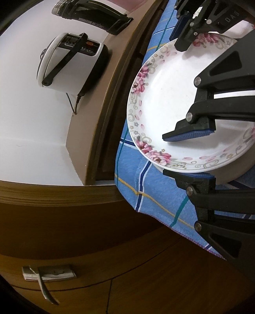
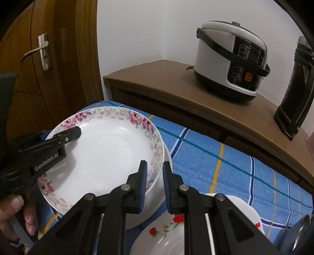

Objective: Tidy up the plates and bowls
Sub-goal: 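Lower the pink-floral plate onto the plain white plate with the left tool, then open the left tool to release the pink-floral plate on the stack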

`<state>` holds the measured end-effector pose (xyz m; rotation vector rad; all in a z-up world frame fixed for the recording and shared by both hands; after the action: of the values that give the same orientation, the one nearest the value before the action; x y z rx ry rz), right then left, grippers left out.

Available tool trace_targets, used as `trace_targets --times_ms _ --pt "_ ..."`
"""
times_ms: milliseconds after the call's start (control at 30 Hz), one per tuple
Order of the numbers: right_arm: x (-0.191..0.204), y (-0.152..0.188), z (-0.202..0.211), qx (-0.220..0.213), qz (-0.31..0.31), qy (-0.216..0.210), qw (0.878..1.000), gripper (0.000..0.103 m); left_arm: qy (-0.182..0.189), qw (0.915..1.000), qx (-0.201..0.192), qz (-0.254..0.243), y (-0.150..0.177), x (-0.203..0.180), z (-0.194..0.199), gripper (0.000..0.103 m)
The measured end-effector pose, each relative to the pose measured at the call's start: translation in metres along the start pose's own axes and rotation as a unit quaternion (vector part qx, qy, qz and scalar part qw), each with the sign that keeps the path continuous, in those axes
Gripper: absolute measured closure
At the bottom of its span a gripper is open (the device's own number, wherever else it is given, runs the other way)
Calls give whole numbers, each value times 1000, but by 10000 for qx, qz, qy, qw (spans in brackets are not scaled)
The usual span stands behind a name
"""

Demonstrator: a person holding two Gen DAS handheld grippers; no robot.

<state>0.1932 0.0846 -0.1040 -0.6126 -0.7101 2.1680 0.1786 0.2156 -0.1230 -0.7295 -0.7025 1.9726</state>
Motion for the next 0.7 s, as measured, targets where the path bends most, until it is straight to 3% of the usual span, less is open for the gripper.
trace_targets --times_ms 700 --pt "2 -2 -6 233 131 50 9996 87 -19 9996 285 61 3 3 -9 72"
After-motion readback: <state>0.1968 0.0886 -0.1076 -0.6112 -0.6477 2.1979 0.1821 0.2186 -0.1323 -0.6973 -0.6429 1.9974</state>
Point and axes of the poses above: each gripper's, at about its wrist camera, not at the fingertips, and z roughly against the way its jaws point, x to its left, y to its underside, the point moved 8 cm from there along -z, roughly the way its jaws point, and after that the axes turned 8 degrees about z, right-handed, at the moved point
